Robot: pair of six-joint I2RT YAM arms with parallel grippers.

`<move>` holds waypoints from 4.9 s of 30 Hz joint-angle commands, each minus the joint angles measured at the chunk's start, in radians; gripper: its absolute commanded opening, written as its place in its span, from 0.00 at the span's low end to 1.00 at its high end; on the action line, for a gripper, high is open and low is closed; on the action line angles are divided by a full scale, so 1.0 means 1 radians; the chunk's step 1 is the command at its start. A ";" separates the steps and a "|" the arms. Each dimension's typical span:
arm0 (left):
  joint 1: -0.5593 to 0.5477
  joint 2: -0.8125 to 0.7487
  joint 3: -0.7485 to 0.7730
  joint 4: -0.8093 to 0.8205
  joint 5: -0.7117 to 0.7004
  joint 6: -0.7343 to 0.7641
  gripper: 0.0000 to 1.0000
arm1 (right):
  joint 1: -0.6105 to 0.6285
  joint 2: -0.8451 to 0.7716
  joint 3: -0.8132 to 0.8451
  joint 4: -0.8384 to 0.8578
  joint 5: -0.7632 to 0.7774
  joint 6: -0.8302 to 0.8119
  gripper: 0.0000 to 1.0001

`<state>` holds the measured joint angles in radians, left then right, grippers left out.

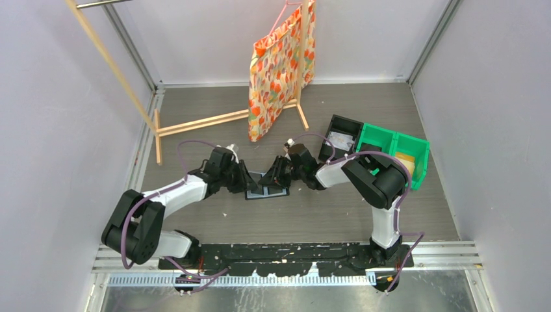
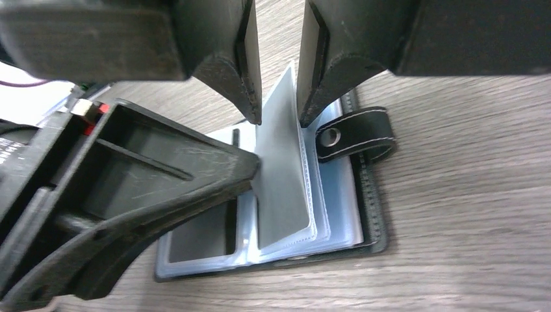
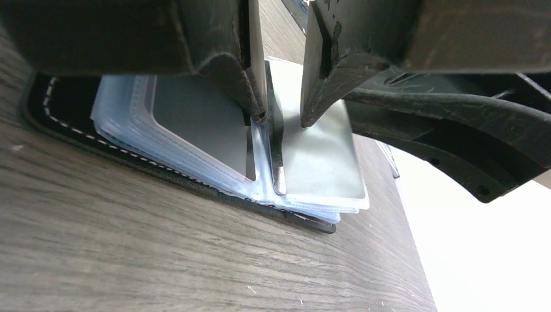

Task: Take the credit cards out of the card holder
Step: Remove the credit card from the card holder.

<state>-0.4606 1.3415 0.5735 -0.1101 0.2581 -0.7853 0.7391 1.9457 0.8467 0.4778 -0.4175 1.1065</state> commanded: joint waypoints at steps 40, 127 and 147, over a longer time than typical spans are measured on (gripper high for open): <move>0.086 0.012 -0.072 0.340 0.291 -0.135 0.00 | -0.097 -0.160 -0.168 0.310 -0.170 0.145 0.39; 0.216 0.102 -0.198 1.035 0.613 -0.542 0.12 | -0.155 -0.037 -0.246 0.955 -0.193 0.560 0.01; 0.235 0.117 -0.224 1.094 0.601 -0.581 0.14 | -0.156 -0.023 -0.256 0.956 -0.193 0.547 0.01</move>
<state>-0.2356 1.4525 0.3565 0.9039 0.8562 -1.3590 0.5865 1.9606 0.5941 1.3815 -0.6167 1.6604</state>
